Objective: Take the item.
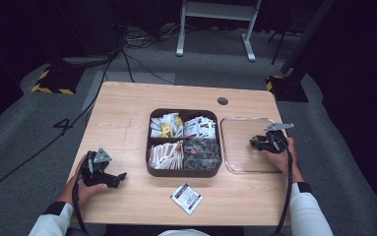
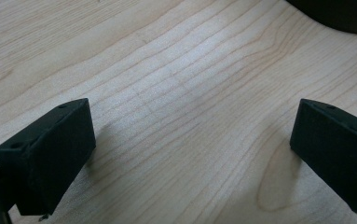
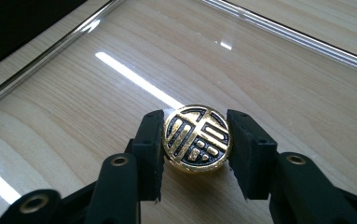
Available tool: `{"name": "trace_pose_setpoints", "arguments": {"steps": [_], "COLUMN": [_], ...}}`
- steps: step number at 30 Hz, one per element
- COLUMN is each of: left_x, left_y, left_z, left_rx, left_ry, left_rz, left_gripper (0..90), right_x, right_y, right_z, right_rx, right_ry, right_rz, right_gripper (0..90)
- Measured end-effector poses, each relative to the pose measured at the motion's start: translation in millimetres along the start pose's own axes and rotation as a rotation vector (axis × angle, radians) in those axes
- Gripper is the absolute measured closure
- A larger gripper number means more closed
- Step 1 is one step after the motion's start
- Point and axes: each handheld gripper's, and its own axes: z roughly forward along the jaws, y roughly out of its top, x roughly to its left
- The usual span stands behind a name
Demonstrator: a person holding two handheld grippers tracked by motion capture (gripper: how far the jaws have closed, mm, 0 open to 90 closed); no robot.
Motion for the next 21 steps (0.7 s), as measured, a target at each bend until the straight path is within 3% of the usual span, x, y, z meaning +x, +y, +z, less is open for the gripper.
{"name": "trace_pose_setpoints", "arguments": {"steps": [4,21], "left_x": [0.0,0.2], "left_y": [0.1,0.2], "left_z": [0.0,0.1], "left_rx": [0.0,-0.001], "left_ry": [0.0,0.001], "left_rz": [0.0,0.003], "left_gripper": [0.2,0.2], "right_x": [-0.2,4.2], "right_y": [0.2,21.7], "right_z": [-1.9,-34.8], "right_rx": [0.002,-0.089], "right_ry": [-0.019,-0.046], "right_rz": [0.004,0.01], "right_gripper": [58.8,58.9]}}
